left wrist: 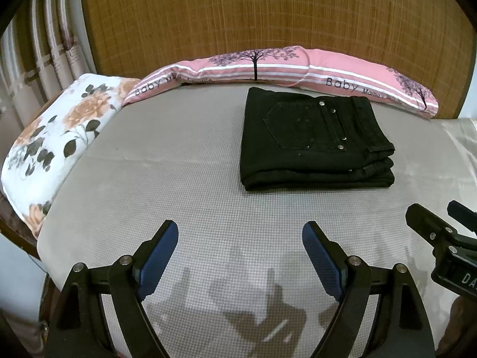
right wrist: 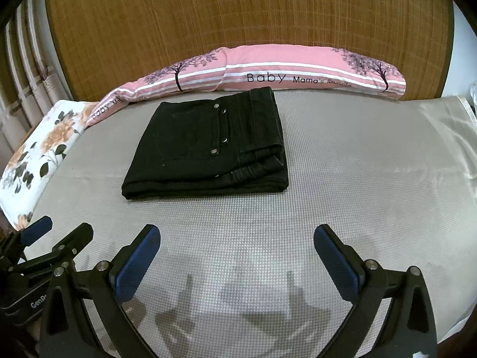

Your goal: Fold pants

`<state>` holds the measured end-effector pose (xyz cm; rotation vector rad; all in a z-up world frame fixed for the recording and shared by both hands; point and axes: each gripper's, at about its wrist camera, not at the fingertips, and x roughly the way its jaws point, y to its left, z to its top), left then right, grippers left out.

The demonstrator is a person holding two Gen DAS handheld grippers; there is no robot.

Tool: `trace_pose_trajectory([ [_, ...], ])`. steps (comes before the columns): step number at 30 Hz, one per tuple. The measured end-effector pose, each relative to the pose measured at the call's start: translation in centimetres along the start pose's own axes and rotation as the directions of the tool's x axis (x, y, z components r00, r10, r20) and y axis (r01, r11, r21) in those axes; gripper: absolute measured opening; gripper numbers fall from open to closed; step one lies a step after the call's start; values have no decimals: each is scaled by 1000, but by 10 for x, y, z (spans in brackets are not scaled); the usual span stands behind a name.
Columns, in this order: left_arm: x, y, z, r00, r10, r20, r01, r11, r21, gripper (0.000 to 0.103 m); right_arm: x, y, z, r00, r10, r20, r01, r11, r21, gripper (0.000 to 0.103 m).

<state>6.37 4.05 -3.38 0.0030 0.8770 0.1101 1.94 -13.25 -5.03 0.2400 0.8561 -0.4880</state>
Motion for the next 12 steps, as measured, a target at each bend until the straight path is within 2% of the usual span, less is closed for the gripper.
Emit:
trace_pose_trajectory([
  [12,1,-6,-3,1000,-8,-7,8,1000,10,85,1,-1,-2,1000,5,-4,-5,1000,8,102],
])
